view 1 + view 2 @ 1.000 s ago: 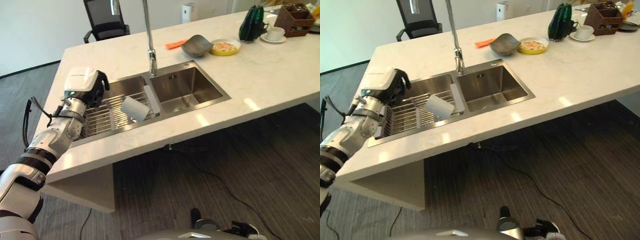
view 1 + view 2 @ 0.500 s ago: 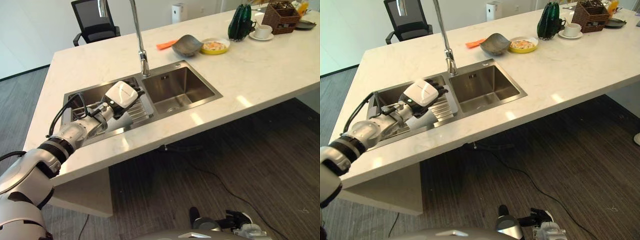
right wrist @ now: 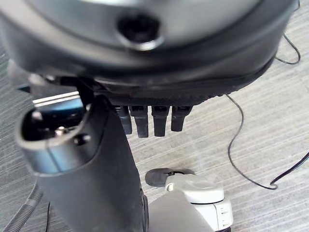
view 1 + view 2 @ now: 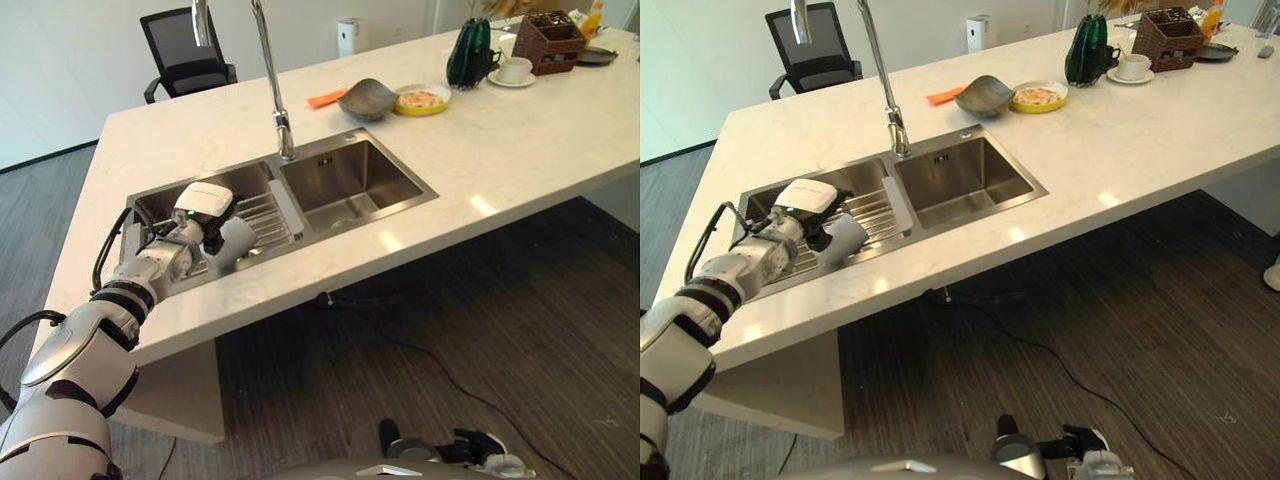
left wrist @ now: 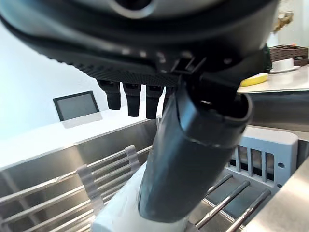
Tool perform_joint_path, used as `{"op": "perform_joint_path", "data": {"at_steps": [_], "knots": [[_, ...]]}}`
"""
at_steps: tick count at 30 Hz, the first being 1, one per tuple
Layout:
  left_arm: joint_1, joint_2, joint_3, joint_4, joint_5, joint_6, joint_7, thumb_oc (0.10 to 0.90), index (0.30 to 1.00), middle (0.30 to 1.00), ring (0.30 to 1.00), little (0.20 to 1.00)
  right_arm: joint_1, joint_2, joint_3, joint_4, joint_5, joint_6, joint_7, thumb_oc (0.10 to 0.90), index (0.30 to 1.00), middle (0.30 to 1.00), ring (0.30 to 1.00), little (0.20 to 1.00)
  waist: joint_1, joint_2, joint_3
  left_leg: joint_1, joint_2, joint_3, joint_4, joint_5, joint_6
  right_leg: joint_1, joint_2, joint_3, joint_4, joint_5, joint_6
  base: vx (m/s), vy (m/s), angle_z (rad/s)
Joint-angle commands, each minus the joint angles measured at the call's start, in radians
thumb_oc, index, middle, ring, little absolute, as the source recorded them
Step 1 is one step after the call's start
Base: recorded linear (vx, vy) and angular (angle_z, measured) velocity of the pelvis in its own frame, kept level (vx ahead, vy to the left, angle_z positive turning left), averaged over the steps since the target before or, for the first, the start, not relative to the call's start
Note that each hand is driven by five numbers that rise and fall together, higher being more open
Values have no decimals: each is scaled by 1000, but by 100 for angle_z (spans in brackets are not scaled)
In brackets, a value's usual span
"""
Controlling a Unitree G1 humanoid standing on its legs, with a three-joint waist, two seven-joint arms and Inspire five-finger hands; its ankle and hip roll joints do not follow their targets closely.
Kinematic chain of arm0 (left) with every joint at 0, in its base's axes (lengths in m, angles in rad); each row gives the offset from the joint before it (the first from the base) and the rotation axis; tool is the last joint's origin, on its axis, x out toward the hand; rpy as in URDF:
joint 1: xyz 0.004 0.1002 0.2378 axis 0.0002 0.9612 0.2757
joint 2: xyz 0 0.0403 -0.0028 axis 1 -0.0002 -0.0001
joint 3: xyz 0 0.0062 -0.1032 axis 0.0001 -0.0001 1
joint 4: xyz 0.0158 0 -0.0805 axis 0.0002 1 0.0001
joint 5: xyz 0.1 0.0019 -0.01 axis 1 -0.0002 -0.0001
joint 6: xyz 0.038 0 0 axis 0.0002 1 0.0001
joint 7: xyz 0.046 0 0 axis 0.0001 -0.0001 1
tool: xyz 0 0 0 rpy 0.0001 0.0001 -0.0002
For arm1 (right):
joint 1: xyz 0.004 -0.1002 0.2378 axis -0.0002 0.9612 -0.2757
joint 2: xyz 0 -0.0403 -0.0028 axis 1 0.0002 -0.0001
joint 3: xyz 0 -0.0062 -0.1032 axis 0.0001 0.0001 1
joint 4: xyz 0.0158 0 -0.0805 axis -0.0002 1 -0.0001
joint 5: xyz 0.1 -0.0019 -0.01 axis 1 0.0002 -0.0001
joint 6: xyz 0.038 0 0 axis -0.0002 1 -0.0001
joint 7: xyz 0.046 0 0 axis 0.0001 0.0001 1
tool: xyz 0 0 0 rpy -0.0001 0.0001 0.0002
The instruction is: Place the dishes in the dishwasher.
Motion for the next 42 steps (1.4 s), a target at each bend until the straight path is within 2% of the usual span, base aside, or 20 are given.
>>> {"op": "perform_joint_path", "data": {"at_steps": [1,15,16,22,26,33,37,38,39,42], "knots": [[-148,43,103,44,-100,41,1,800,900,900,900,900,-23,28,36,28,-18,-14,7,800,900,900,900,900,-17,-55,-18,-27,84,-28,3,6,-71,126,-125,10,12,-166,140,0,0,0],[-143,-74,93,39,-165,40,-83,800,900,900,900,900,-37,21,38,32,-30,1,19,800,900,900,900,900,-17,-60,-10,-29,82,-35,3,6,-67,128,-125,7,12,-165,136,0,0,0],[-140,-108,91,81,-164,50,-96,800,900,900,900,900,-42,19,43,35,-33,4,20,800,900,900,900,900,-21,-59,-8,-29,81,-33,3,6,-67,128,-124,7,12,-166,136,0,0,0],[-140,-145,105,193,-163,76,-114,800,900,900,900,900,-55,16,46,44,-41,10,22,800,900,900,900,900,-27,-56,-8,-27,80,-29,3,4,-66,127,-124,11,12,-167,135,0,0,0],[-134,-150,126,237,-145,88,-69,800,900,900,900,900,-54,14,52,43,-47,7,19,800,900,900,900,900,-35,-54,-7,-26,80,-20,3,5,-66,123,-123,19,12,-165,135,1,-2,-1],[-105,-152,216,318,-220,117,-27,800,900,900,900,900,-51,13,51,46,-57,9,10,800,900,900,900,900,-41,-55,-11,-27,81,-15,3,7,-67,118,-122,26,12,-163,133,0,-4,-3],[-105,-152,217,319,-220,117,-27,800,900,900,900,900,-51,13,52,46,-57,9,10,800,900,900,900,900,-42,-54,-11,-27,81,-15,3,7,-67,118,-121,26,12,-163,133,0,0,0],[-106,-159,245,338,-263,125,-24,800,900,900,900,900,-52,16,51,46,-56,10,8,800,900,900,900,900,-41,-55,-13,-26,81,-15,3,7,-66,119,-121,26,12,-163,132,0,0,0],[-75,-174,324,379,-363,137,-7,800,900,900,900,900,-56,24,54,43,-52,11,1,800,900,900,900,900,-41,-57,-18,-26,82,-14,3,9,-66,119,-119,28,12,-164,130,0,0,0],[-50,-183,357,406,-405,145,-16,800,900,900,900,900,-62,24,57,42,-53,13,-3,800,900,900,900,900,-42,-56,-20,-26,82,-13,3,9,-66,118,-118,29,12,-164,128,0,0,0]]}}
